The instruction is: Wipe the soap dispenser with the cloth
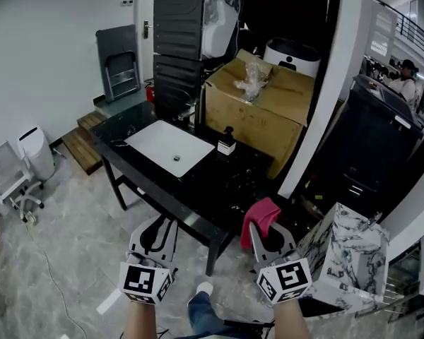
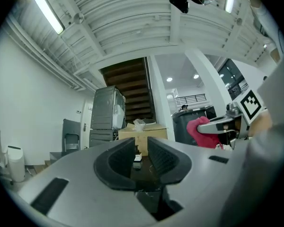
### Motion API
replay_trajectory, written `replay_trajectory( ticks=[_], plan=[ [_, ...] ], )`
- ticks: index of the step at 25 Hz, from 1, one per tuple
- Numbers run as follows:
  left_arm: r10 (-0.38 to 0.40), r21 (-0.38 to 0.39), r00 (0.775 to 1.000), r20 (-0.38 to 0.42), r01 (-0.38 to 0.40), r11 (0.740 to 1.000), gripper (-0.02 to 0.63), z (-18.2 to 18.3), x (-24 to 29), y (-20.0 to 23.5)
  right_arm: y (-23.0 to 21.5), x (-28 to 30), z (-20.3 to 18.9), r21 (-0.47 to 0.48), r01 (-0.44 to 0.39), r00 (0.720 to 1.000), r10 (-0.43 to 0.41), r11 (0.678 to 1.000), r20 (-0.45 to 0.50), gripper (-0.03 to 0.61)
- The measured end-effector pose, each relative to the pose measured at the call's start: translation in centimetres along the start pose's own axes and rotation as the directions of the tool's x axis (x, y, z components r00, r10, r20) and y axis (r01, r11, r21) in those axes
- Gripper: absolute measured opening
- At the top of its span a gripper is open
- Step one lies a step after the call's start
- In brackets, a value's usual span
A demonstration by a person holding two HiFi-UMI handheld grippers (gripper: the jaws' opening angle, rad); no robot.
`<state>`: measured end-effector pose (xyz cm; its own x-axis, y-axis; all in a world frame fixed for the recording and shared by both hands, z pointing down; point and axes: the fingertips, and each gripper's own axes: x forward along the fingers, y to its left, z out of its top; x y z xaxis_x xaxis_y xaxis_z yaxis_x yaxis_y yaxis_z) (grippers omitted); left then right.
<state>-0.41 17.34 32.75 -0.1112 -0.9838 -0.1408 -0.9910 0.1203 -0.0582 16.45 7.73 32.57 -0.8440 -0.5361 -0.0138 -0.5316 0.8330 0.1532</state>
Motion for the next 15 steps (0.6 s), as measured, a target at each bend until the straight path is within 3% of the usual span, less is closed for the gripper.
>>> replay_trajectory(
  ticks=[6, 10, 15],
  plan=[
    [-0.127, 0.017, 0.991, -0.045, 0.128, 0.992, 0.201, -1.7, 9.0, 2.2, -4.2, 8.6, -1.3, 0.051, 0.021, 1.0, -0.022, 0.998, 0.003, 0.049],
    [-0.212, 0.037, 0.972, -0.097, 0.216, 0.976, 0.325, -3.1, 15.5, 3.5, -7.7, 13.8, -1.9, 0.089, 0.066, 0.998, -0.066, 0.994, 0.0, 0.049],
    [-0.251, 0.021, 0.961, -0.116, 0.255, 0.967, 0.367, -5.2, 22.7, 5.3, -12.1, 18.6, -3.3, 0.126, 0.13, 0.992, -0.128, 0.983, -0.019, 0.049]
  ],
)
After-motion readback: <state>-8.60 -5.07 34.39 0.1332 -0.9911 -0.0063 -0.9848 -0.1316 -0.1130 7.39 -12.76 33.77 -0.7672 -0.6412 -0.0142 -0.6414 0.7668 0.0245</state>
